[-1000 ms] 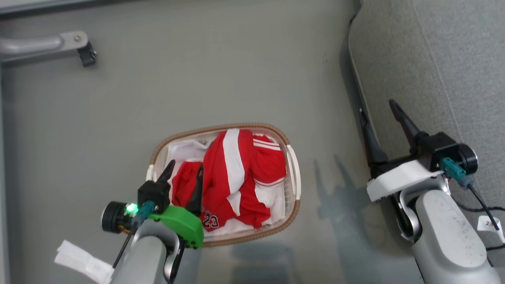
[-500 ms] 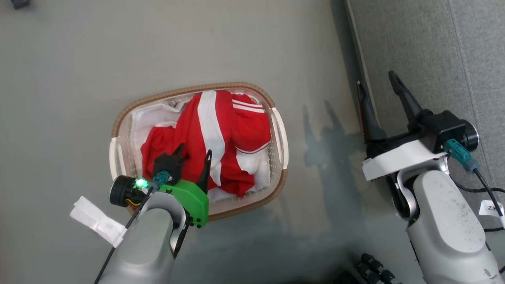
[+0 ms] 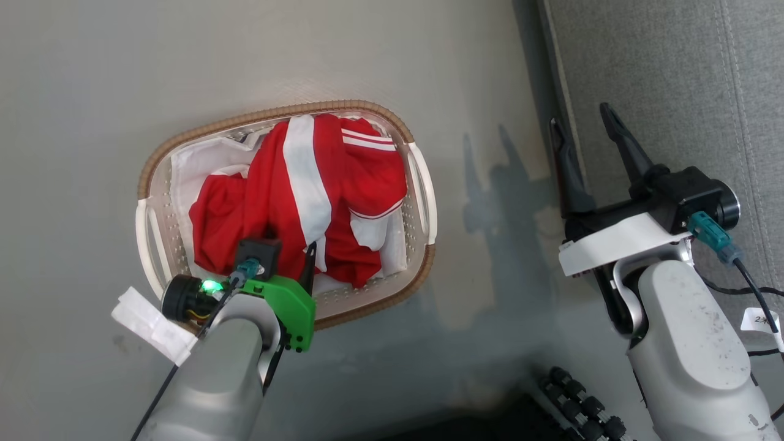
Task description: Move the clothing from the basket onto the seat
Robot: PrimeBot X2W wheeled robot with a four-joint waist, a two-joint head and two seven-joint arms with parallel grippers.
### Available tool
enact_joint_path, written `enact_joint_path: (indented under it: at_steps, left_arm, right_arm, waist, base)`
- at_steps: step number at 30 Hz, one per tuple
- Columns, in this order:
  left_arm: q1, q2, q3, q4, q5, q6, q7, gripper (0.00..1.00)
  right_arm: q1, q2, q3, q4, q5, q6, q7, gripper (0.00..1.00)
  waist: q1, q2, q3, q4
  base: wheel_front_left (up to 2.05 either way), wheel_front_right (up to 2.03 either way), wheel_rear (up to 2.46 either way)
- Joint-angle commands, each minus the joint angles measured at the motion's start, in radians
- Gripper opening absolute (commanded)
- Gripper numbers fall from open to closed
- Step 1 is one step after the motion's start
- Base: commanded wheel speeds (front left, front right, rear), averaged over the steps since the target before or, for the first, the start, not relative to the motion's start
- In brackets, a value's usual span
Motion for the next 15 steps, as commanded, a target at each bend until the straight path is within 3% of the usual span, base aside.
enact_joint_path:
  at_steps: [1, 15]
  left_arm:
    - [-0.035, 0.006, -0.002, 0.010, -0.006, 0.010, 0.000, 1.00]
    - [-0.152, 0.007, -0.048, 0.075, 0.003, 0.056, 0.000, 1.00]
  right_arm:
    - [-0.016, 0.001, 0.001, -0.004, 0.002, 0.000, -0.004, 1.00]
    - [-0.041, 0.005, -0.001, -0.015, 0.011, 0.000, -0.004, 1.00]
  waist:
    - [-0.0001, -0.0001, 0.015, -0.004]
    - [-0.0001, -0.0001, 0.097, -0.007]
  base:
    - [0.00, 0.00, 0.00]
    - [0.00, 0.00, 0.00]
